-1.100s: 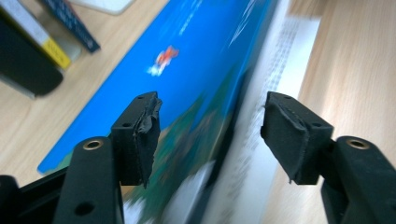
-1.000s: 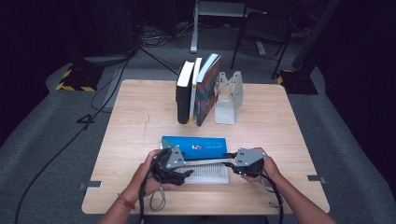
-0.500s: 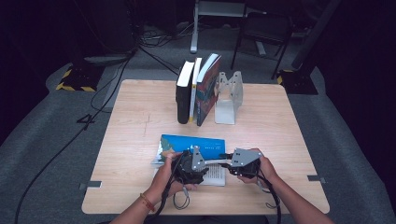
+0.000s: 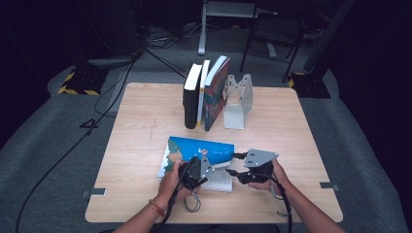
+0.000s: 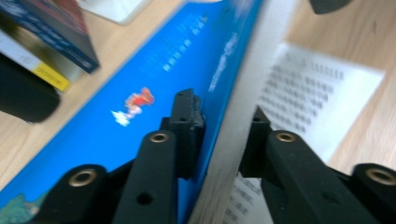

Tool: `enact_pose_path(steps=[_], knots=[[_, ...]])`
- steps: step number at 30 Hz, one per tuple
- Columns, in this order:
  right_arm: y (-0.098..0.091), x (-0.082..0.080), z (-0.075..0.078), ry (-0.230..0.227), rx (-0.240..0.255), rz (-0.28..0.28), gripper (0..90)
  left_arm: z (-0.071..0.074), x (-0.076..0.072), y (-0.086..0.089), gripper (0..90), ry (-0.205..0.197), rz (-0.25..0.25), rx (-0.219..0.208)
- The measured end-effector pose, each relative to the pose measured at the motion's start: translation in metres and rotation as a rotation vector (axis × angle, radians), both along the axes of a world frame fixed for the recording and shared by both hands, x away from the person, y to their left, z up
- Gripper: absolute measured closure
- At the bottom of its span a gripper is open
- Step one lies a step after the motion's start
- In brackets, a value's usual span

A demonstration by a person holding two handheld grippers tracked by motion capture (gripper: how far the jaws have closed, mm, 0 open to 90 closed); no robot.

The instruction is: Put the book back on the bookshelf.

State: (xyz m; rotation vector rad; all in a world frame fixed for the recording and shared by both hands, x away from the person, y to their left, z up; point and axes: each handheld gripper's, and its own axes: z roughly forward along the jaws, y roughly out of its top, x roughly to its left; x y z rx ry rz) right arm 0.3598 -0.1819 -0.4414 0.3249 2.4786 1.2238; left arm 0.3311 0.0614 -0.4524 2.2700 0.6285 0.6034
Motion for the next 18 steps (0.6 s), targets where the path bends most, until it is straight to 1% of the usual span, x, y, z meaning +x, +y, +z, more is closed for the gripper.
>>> enact_pose_path(steps=[1,2,3,4,5,6,10,12,14,15,16,17,18], knots=[[-0.006,0.003,0.0,0.007,0.014,-0.019,39.3,0.003,0.002,0.006,76.5,0.004,0.014,-0.057],[-0.015,0.008,-0.001,0.028,0.044,-0.05,38.7,0.004,0.003,0.008,77.5,0.002,0.009,-0.072],[-0.02,0.011,-0.002,0.029,0.062,-0.071,39.0,0.004,0.002,0.009,77.8,-0.01,0.002,-0.078],[-0.026,0.014,-0.003,0.027,0.072,-0.115,40.1,0.004,0.002,0.009,78.2,-0.015,0.001,-0.084],[-0.026,0.014,-0.003,0.027,0.072,-0.115,40.1,0.004,0.002,0.009,78.4,-0.015,0.001,-0.084],[-0.033,0.022,-0.008,0.027,0.041,-0.175,40.2,0.006,0.003,0.013,78.6,-0.019,-0.009,-0.11],[-0.038,0.03,-0.017,0.048,0.014,-0.218,41.4,0.012,0.005,0.019,78.8,-0.03,-0.012,-0.15],[-0.038,0.034,-0.021,0.071,0.009,-0.223,41.3,0.014,0.005,0.021,78.9,-0.021,-0.017,-0.153],[-0.036,0.038,-0.025,0.074,-0.012,-0.234,41.3,0.015,0.005,0.022,79.0,-0.021,-0.022,-0.158],[-0.035,0.04,-0.028,0.097,0.001,-0.225,41.8,0.015,0.005,0.023,79.0,-0.022,-0.02,-0.172],[-0.034,0.043,-0.031,0.125,0.012,-0.224,42.1,0.016,0.005,0.024,79.0,-0.024,-0.022,-0.174],[-0.032,0.045,-0.034,0.127,-0.005,-0.231,42.1,0.018,0.005,0.025,79.1,-0.025,-0.021,-0.178],[-0.03,0.047,-0.037,0.124,-0.023,-0.227,42.0,0.019,0.004,0.027,79.1,-0.03,-0.02,-0.191]])
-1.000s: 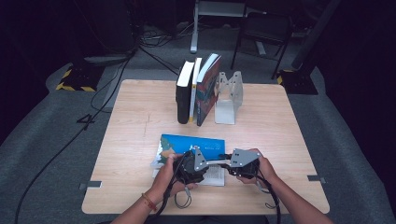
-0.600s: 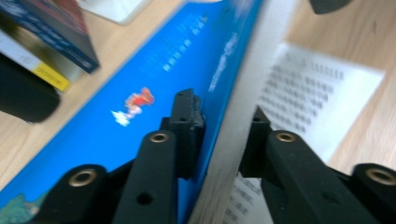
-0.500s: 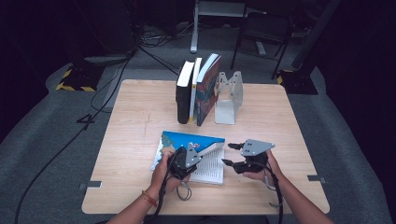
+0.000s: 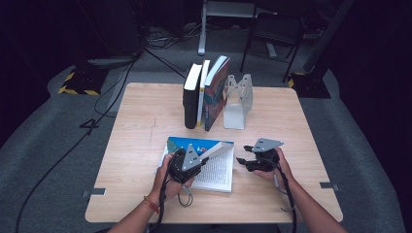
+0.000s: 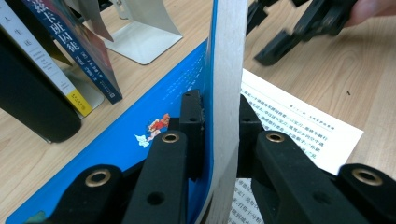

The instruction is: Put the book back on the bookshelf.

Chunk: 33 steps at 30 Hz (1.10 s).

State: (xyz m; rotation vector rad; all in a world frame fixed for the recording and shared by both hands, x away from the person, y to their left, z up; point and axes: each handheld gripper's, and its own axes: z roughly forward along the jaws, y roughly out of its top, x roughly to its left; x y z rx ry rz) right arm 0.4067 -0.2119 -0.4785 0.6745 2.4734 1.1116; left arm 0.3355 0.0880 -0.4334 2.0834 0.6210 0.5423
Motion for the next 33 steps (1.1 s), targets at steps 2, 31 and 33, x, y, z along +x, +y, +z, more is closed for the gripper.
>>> enact_pose_path(steps=[2,31,33], knots=[[0.003,0.002,-0.005,0.016,-0.015,0.0,41.9,0.003,0.001,0.003,79.2,0.006,0.003,-0.02],[-0.004,-0.018,0.03,-0.097,0.231,0.109,55.3,0.02,-0.008,-0.004,75.2,0.046,-0.111,-0.091],[-0.005,-0.021,0.034,-0.114,0.228,0.108,55.3,0.022,-0.008,-0.005,75.1,0.045,-0.119,-0.095]])
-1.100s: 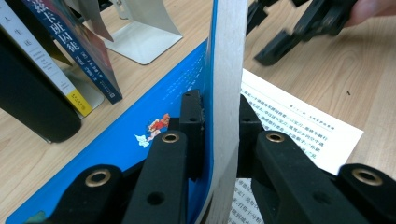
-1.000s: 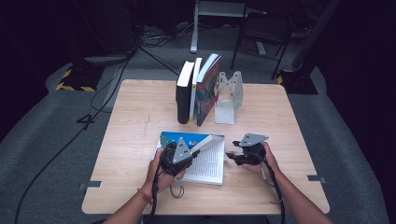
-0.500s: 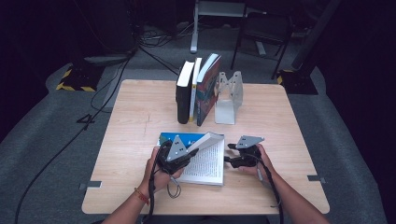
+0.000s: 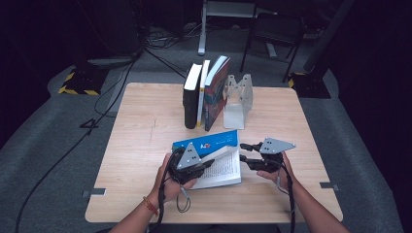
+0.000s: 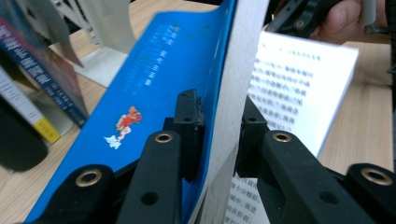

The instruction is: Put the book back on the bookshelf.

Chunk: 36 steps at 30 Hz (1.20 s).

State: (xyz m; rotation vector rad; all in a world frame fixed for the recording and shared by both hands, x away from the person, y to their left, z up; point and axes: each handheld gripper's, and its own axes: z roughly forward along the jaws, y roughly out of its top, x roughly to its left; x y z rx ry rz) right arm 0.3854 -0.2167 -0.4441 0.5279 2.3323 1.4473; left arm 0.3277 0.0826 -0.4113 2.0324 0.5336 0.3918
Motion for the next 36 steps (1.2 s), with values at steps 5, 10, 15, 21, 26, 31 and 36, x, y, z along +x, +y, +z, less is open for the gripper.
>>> enact_pose_path(steps=[5,10,15,21,26,31,36], knots=[[-0.007,-0.006,0.01,-0.019,0.021,-0.001,55.6,0.005,-0.001,-0.005,75.7,-0.003,-0.022,0.008],[-0.017,-0.012,0.018,-0.04,0.05,0.0,56.1,0.014,0.008,-0.017,76.1,0.03,-0.07,-0.014],[-0.033,-0.016,0.026,-0.057,0.061,-0.032,57.8,0.02,0.016,-0.031,76.4,0.02,-0.112,-0.022],[-0.05,-0.019,0.044,-0.078,0.123,-0.061,59.2,0.027,0.023,-0.044,76.4,0.001,-0.157,-0.089],[-0.057,-0.024,0.066,-0.149,0.144,-0.074,59.3,0.031,0.019,-0.052,76.0,-0.036,-0.195,-0.123],[-0.051,-0.034,0.075,-0.169,0.158,-0.054,59.2,0.028,0.012,-0.041,76.1,-0.061,-0.174,-0.144],[-0.035,-0.042,0.082,-0.181,0.167,-0.039,56.1,0.023,0.001,-0.029,70.6,-0.095,-0.124,-0.144]])
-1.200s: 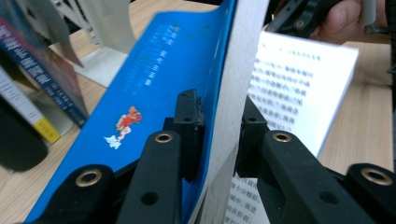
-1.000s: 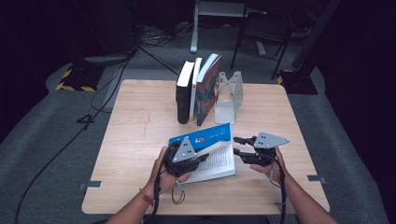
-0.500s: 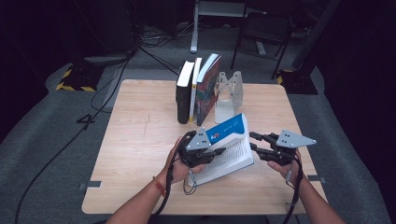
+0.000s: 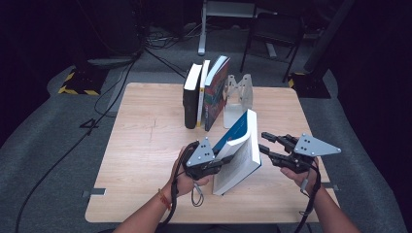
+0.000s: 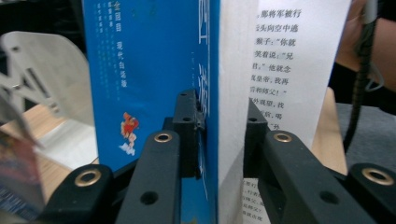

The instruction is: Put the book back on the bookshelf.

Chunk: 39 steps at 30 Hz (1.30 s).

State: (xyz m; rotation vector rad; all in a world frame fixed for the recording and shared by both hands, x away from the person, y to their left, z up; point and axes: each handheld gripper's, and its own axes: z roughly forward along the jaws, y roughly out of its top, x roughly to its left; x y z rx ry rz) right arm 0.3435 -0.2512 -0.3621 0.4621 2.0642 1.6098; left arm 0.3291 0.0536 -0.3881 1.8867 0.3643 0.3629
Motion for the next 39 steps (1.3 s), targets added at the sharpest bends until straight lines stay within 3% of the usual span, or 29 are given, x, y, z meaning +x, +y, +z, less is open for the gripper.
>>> enact_pose_path(steps=[4,6,8,10,15,17,21,27,32,39], knots=[[0.009,0.0,-0.001,0.008,-0.011,0.027,51.7,-0.013,-0.009,0.006,65.2,0.001,0.041,0.004],[0.016,-0.001,-0.003,0.009,-0.039,0.035,48.7,-0.019,-0.009,0.009,60.3,0.027,0.054,0.002],[0.021,-0.001,-0.006,0.02,-0.047,0.045,46.7,-0.023,-0.006,0.01,61.2,0.045,0.069,0.043],[0.025,0.0,-0.008,0.029,-0.051,0.05,46.0,-0.029,-0.001,0.013,61.6,0.093,0.061,0.048],[0.03,0.0,-0.008,0.032,-0.044,0.057,45.1,-0.032,0.004,0.017,68.4,0.123,0.047,0.027],[0.032,0.0,-0.007,0.031,-0.037,0.061,44.9,-0.033,0.01,0.016,71.2,0.145,0.017,0.001],[0.03,-0.002,-0.005,0.026,-0.05,0.082,41.6,-0.033,0.014,0.012,75.5,0.144,-0.019,-0.021],[0.02,-0.006,-0.003,0.014,-0.054,0.043,41.4,-0.032,0.02,-0.001,75.2,0.137,-0.053,-0.04],[0.009,-0.008,0.0,-0.006,-0.052,-0.002,41.1,-0.031,0.028,-0.015,74.7,0.103,-0.06,-0.045],[0.012,-0.01,0.003,-0.04,-0.075,-0.043,39.5,-0.029,0.03,-0.01,72.2,0.088,-0.054,-0.028]])
